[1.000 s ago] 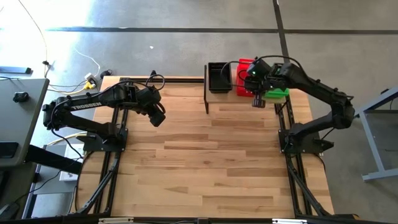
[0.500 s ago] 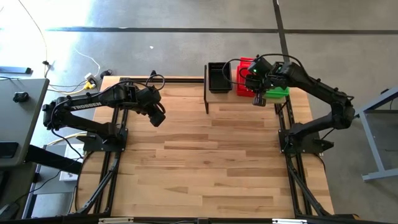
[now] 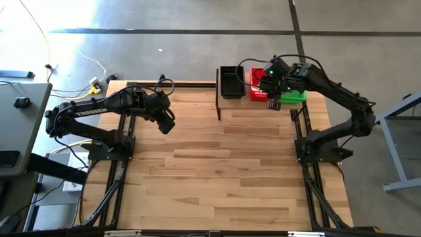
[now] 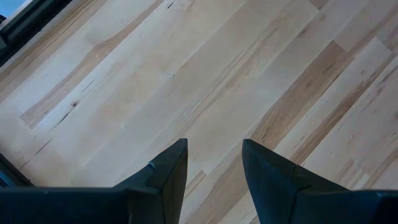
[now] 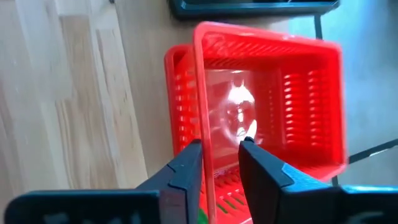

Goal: Stack baskets on shelf by color
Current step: Stack the red bin on top of the red bin on the shelf, then return to Home Position

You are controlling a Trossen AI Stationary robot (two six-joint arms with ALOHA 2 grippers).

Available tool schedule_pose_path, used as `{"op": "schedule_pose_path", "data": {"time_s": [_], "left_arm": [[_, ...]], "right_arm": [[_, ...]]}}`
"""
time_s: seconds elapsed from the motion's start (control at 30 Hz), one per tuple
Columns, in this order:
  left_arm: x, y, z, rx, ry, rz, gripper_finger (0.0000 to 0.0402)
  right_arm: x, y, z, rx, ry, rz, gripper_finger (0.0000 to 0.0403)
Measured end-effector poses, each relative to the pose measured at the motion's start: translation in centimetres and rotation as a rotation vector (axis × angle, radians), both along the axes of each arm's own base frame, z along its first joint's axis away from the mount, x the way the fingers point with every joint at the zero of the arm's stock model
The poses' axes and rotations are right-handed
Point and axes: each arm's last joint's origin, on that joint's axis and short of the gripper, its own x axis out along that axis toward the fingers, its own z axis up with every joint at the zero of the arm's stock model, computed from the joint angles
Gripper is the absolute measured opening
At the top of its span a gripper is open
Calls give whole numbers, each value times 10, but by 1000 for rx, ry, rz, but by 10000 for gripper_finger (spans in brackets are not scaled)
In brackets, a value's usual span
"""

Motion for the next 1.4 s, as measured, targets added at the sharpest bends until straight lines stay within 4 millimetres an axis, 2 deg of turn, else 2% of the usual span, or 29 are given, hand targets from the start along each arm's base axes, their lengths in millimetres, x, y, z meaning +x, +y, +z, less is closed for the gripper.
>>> {"op": "schedule_pose_path", "data": {"time_s": [0.27, 0.73, 0.93, 1.13, 1.4], "left_arm": [[0, 0, 0, 0, 0, 0, 142], [0, 0, 0, 2, 1, -1, 142], [3, -4, 1, 28, 12, -111, 142], [2, -21, -11, 74, -187, -219, 142], [-27, -36, -41, 106, -416, -248, 142]], "right_arm": [[-4, 2, 18, -11, -32, -11, 92], [-2, 1, 15, 28, -63, -111, 92], [1, 6, 16, 58, -94, -144, 92], [11, 26, 16, 107, -128, -117, 85], [26, 45, 19, 151, -241, -156, 83]]}}
